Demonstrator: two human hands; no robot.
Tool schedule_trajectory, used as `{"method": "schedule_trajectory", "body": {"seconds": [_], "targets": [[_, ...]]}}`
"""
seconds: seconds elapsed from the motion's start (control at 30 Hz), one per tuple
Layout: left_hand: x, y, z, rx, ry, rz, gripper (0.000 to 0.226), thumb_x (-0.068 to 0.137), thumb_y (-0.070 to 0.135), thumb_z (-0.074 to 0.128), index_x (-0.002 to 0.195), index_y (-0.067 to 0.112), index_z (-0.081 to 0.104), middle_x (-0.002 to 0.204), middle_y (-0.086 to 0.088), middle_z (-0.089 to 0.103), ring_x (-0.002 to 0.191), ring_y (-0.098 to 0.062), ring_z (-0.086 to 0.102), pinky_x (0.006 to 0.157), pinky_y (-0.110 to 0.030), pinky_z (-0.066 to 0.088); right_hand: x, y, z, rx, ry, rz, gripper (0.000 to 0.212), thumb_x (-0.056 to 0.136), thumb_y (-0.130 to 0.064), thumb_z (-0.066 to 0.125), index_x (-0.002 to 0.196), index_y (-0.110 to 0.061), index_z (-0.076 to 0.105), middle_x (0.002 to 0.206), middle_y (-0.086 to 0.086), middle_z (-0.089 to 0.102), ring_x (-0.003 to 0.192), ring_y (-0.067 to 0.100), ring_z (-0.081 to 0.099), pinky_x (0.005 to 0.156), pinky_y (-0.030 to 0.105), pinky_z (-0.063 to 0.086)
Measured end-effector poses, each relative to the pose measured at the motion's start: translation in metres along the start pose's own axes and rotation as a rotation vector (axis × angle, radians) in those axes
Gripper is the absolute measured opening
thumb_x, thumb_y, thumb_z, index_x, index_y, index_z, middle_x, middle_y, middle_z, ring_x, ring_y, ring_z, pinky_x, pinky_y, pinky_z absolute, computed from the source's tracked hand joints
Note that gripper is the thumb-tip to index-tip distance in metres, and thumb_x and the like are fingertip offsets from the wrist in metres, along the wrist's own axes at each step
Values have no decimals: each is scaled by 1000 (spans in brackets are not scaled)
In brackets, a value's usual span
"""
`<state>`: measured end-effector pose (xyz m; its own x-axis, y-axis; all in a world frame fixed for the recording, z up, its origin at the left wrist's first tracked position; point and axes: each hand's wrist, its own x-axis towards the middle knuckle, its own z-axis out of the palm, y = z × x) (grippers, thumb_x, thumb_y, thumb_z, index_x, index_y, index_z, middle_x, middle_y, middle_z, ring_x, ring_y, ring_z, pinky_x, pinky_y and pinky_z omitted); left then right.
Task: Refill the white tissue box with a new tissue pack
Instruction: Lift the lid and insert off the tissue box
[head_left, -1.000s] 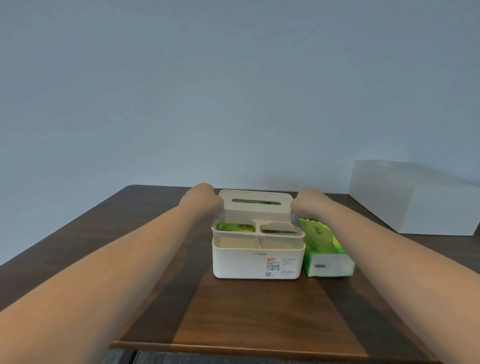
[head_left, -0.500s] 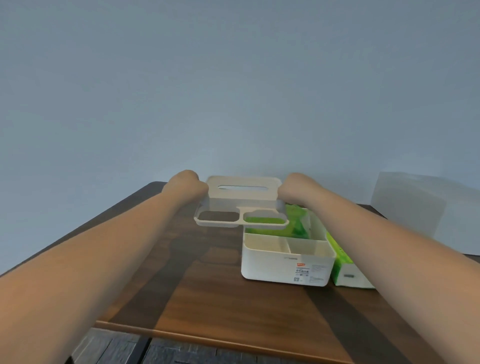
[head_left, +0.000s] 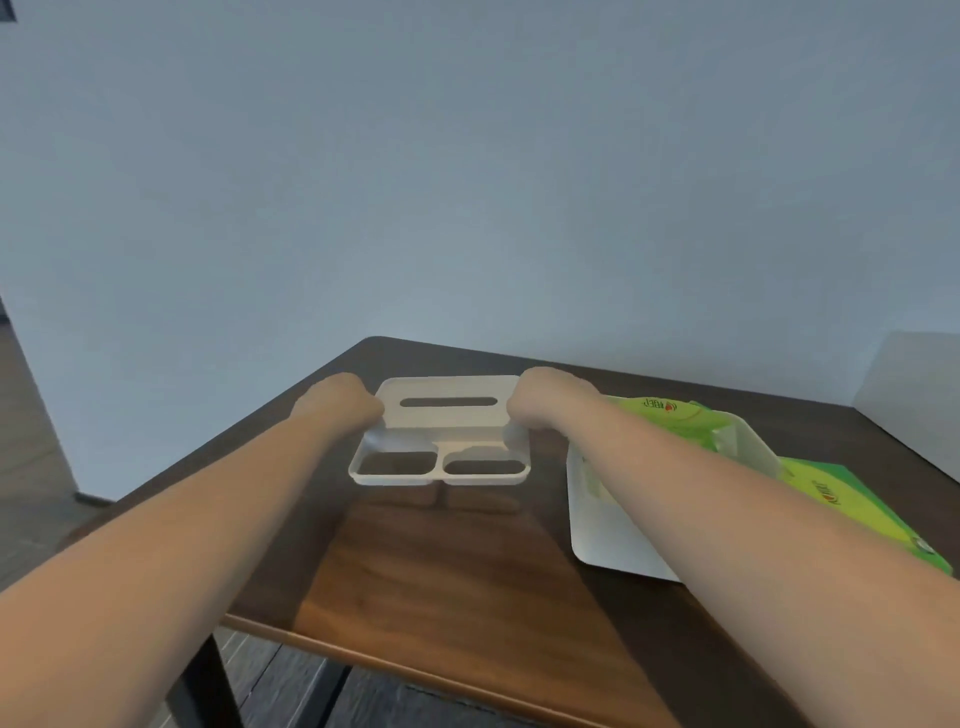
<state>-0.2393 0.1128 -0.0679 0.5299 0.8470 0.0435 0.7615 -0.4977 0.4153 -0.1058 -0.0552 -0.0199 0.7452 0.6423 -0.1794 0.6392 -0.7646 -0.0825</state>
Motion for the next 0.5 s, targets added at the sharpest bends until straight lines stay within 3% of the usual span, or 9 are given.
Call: {"method": "schedule_trajectory", "body": {"seconds": [0.27,0.4,0.5], "targets": [[15,-19,28,20,-18,-52,13,84,9,46,71,11,48,69,-3,48,59,-17,42,54,-25,34,29,-16,32,-113,-90,-32,17,89,-22,54,81,-7,49,74,5,44,86,31,51,75,36,43],[19,-22,32,24,-5,-32,13,83,9,45,71,10,47,69,-4,47,58,-18,40,52,-25,32,33,-17,38,-111,-121,-30,16,86,-20,60,91,-9,50,84,8,49,92,29,53,94,37,49],[21,-23,33,38,2,-29,10,85,11,45,77,10,51,69,-3,48,61,-19,42,52,-25,31,33,-17,39,-159,-142,-53,19,86,-13,58,72,-4,49,74,9,45,88,31,51,87,37,47]]}}
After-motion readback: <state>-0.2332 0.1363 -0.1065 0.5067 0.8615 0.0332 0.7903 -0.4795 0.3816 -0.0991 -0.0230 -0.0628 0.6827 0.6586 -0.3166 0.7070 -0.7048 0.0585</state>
